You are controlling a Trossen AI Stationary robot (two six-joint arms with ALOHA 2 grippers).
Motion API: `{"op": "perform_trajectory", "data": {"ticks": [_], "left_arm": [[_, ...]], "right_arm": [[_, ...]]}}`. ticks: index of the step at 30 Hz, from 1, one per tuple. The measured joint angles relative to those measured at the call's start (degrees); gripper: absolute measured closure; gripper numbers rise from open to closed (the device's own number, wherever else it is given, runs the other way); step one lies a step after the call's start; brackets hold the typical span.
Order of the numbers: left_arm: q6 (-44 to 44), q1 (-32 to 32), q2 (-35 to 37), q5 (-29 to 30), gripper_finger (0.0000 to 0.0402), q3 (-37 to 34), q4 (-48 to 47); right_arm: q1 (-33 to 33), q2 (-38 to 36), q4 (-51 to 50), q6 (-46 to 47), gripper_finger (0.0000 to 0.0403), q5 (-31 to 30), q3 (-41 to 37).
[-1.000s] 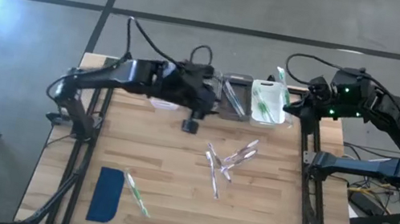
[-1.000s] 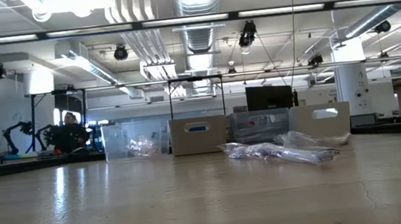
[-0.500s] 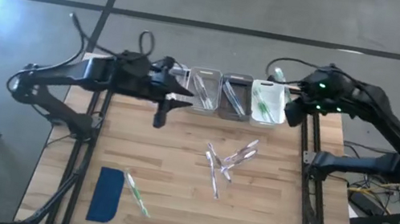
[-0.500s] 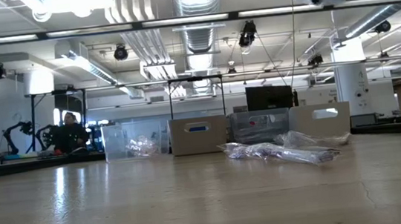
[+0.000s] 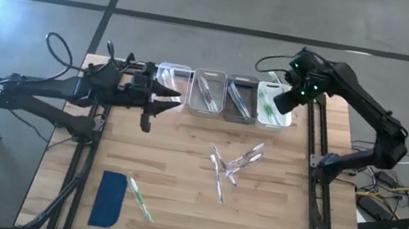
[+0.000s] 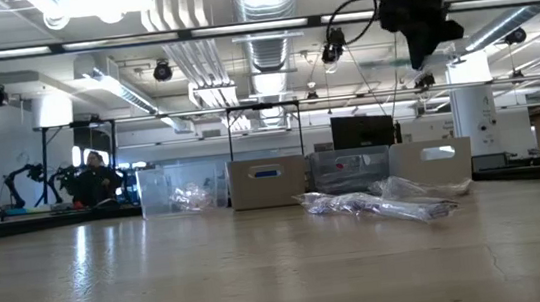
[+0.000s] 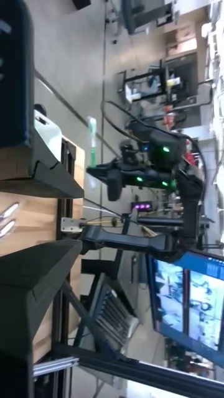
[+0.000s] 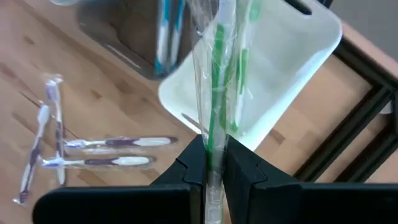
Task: Pick & Place Toothbrushes
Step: Put the green toothbrush into the white bin
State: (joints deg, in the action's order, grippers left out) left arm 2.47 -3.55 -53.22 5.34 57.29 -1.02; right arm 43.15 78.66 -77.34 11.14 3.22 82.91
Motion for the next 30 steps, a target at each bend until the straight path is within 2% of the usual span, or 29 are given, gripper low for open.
{"op": "perform_trajectory", "data": {"ticks": [6,15,21,30], "left_arm": [[0.01,0.0,2.25,0.16,0.0278,-4.91,2.82],[-1.11,0.0,1.96,0.27,0.0278,-6.35,2.85],[-1.1,0.0,2.19,0.29,0.0278,-6.27,3.49],[-0.85,-0.11,2.18,0.64,0.0279,-5.91,4.06]], "right_arm": [[3.83,4.03,1.57,-3.46,0.0381,1.82,-0.09],[5.85,10.94,4.63,-4.85,0.0381,3.08,-1.7],[7.44,12.71,11.29,-3.74,0.0381,6.0,-8.27],[8.81,12.21,19.95,-1.46,0.0381,5.84,-17.43]]}}
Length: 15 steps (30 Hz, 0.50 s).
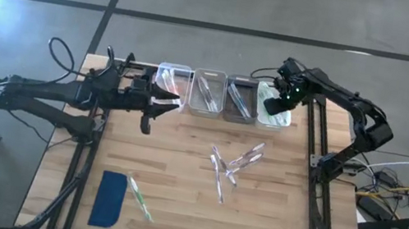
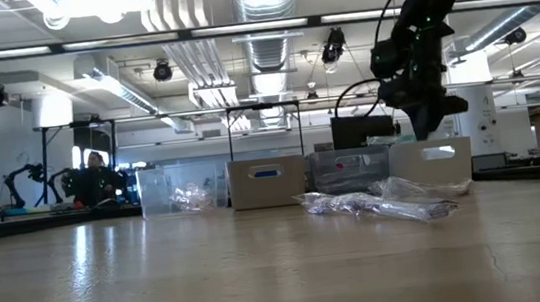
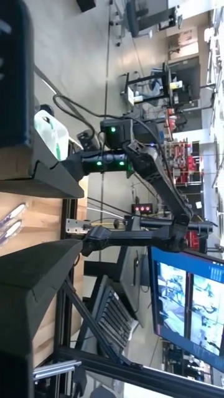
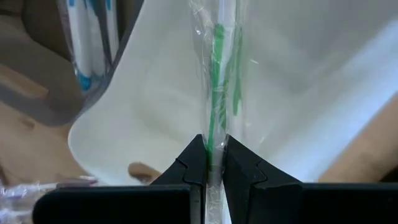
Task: Pick & Place Toothbrushes
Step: Put the green toothbrush into the white bin
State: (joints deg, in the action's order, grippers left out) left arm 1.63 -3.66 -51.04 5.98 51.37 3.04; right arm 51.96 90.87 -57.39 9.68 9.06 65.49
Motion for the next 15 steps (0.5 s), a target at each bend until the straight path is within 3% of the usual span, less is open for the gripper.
{"op": "perform_trajectory", "data": {"ticks": [15], "left_arm": [[-0.22,0.02,-0.07,-0.04,0.0279,-0.02,-0.01]], "right_arm": [[0.17,6.78,5.44,-1.04,0.0381,-1.11,-3.58]]}}
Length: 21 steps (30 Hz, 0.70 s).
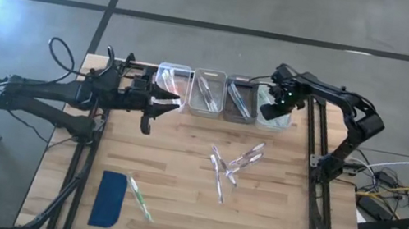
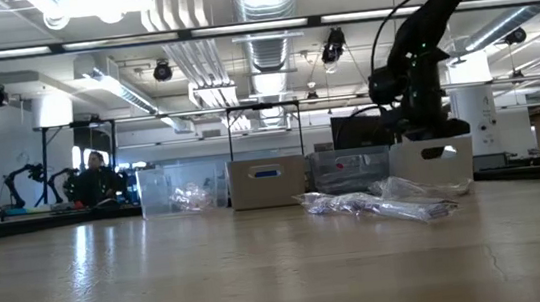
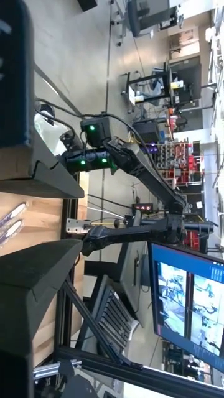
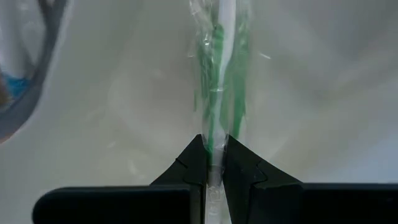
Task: Pick & Place Toothbrushes
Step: Put the green toothbrush into the white bin
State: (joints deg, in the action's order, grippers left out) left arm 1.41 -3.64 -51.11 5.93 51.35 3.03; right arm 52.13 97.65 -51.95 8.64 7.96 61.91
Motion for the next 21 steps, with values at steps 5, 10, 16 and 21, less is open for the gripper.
{"op": "perform_trajectory", "data": {"ticks": [5,10,16,21], "left_arm": [[-0.33,0.0,0.0,-0.02,0.0279,0.0,0.0],[-0.38,0.0,0.0,-0.02,0.0279,0.0,0.0],[-0.38,0.0,0.0,-0.04,0.0279,0.0,-0.01],[0.39,0.0,0.0,-0.05,0.0279,-0.02,0.0]], "right_arm": [[0.47,2.33,0.09,-1.12,0.0374,-0.47,1.32],[0.45,3.8,0.13,-1.69,0.0356,-0.45,2.43],[0.42,3.29,0.02,-2.82,0.0327,-0.45,3.47],[0.42,0.77,-0.53,-2.88,0.0291,-0.59,4.88]]}}
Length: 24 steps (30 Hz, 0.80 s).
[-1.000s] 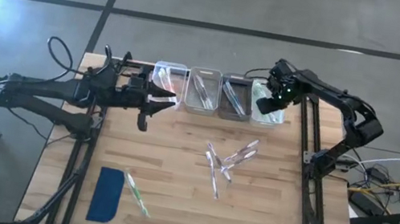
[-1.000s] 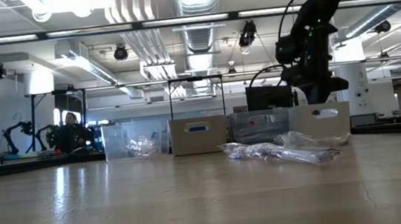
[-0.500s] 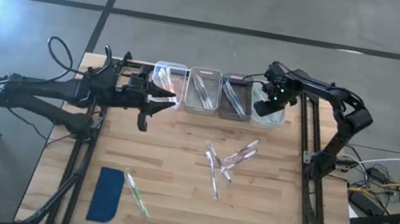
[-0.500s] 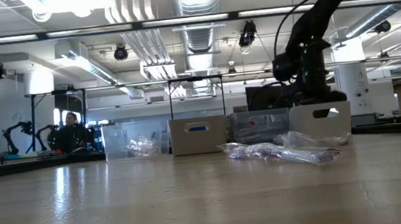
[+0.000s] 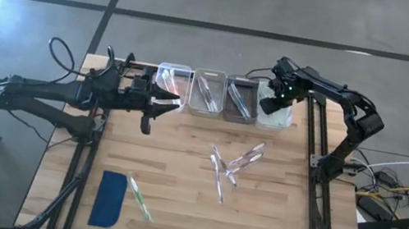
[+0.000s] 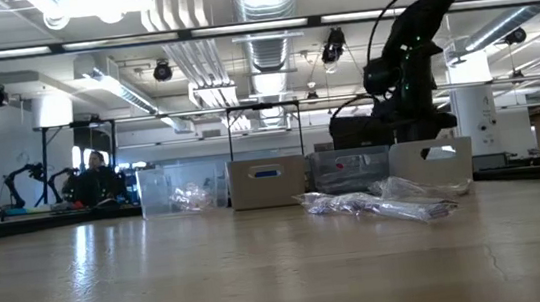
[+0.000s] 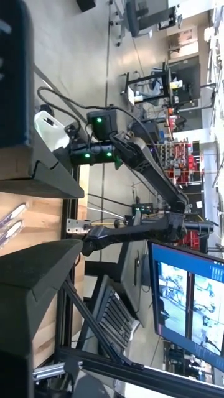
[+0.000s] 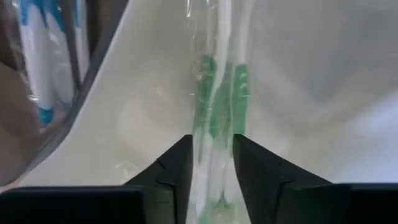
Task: Pick & Place Toothbrushes
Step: Put the green toothbrush into the white bin, then put the purple toothbrush into the gray bin
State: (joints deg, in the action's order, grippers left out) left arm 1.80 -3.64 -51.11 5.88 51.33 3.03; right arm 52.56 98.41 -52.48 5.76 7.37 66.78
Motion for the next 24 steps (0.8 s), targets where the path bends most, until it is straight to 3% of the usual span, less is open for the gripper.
{"op": "perform_trajectory", "data": {"ticks": [13,24], "left_arm": [[-0.04,0.0,0.0,-0.01,0.0279,0.0,0.0],[-0.15,0.0,0.0,-0.01,0.0279,-0.04,0.0]], "right_arm": [[-0.04,-9.69,-10.08,-0.2,0.0239,0.03,9.66],[-1.48,-28.08,-13.35,2.27,0.0289,0.84,18.45]]}}
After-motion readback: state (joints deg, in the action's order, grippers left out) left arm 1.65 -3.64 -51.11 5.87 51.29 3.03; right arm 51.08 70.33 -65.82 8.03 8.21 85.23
